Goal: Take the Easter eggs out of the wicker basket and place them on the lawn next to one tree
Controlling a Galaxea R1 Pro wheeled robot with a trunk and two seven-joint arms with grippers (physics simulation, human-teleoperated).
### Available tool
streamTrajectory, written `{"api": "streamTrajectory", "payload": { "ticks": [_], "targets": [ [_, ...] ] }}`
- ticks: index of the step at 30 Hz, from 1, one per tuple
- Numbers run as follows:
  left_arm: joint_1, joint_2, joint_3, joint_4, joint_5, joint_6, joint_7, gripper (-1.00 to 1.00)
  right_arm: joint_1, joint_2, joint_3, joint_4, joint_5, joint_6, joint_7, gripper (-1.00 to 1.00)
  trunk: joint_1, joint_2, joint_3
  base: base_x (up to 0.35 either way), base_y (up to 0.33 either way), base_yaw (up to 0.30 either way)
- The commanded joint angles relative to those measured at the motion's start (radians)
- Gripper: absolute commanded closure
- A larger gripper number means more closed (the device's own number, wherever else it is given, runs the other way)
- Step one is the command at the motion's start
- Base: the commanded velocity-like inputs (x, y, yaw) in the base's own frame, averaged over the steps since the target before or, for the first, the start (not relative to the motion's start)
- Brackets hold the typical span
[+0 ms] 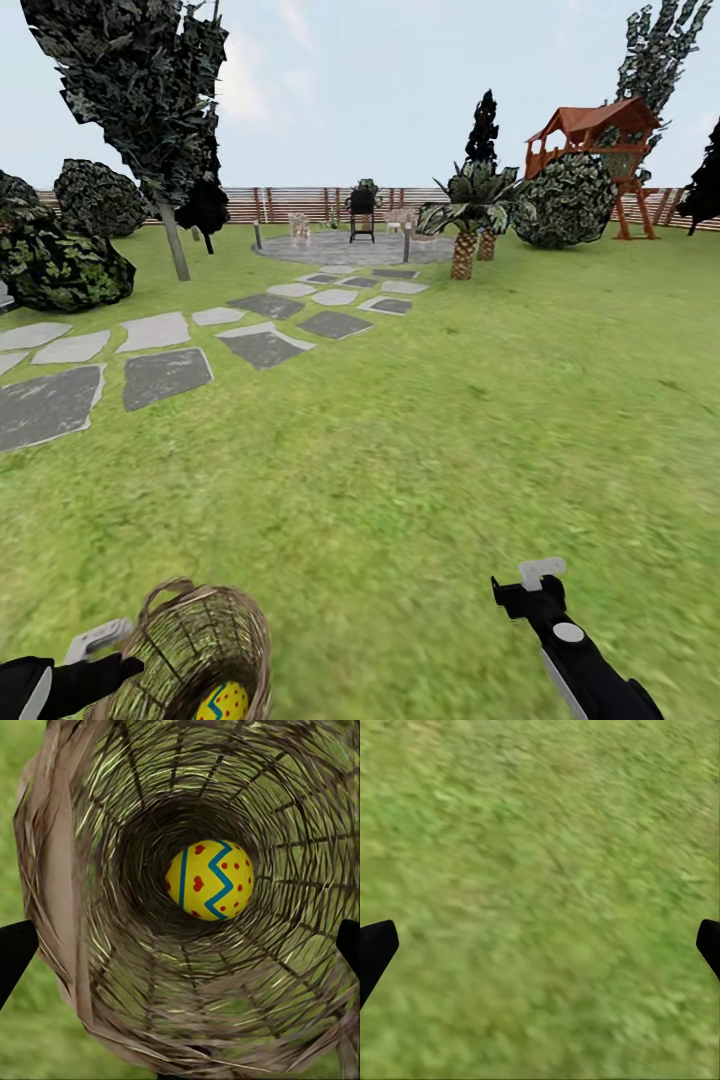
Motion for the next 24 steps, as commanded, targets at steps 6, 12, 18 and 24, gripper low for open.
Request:
{"api": "streamTrajectory", "payload": {
  "ticks": [6, 12, 18, 24],
  "targets": [
    [-0.001, -0.011, 0.003, 0.000, 0.000, 0.007, -0.004, -1.00, 0.000, -0.001, 0.006, -0.001, 0.003, 0.003, -0.006, -1.00, 0.000, 0.000, -0.001, 0.277, -0.204, 0.002],
    [-0.001, -0.017, 0.003, 0.000, 0.001, 0.007, -0.004, -1.00, 0.000, 0.001, 0.010, -0.002, 0.003, 0.003, -0.006, -1.00, 0.000, 0.000, -0.001, 0.088, -0.085, 0.000],
    [-0.001, -0.019, 0.003, 0.000, 0.002, 0.007, -0.004, -1.00, 0.000, 0.002, 0.009, -0.002, 0.003, 0.003, -0.006, -1.00, 0.000, 0.000, -0.001, 0.006, -0.006, 0.000],
    [-0.001, -0.018, 0.004, 0.000, 0.002, 0.007, -0.003, -1.00, 0.000, 0.002, 0.010, -0.003, 0.003, 0.003, -0.006, -1.00, 0.012, -0.021, -0.010, 0.000, 0.000, 0.000]
  ]
}}
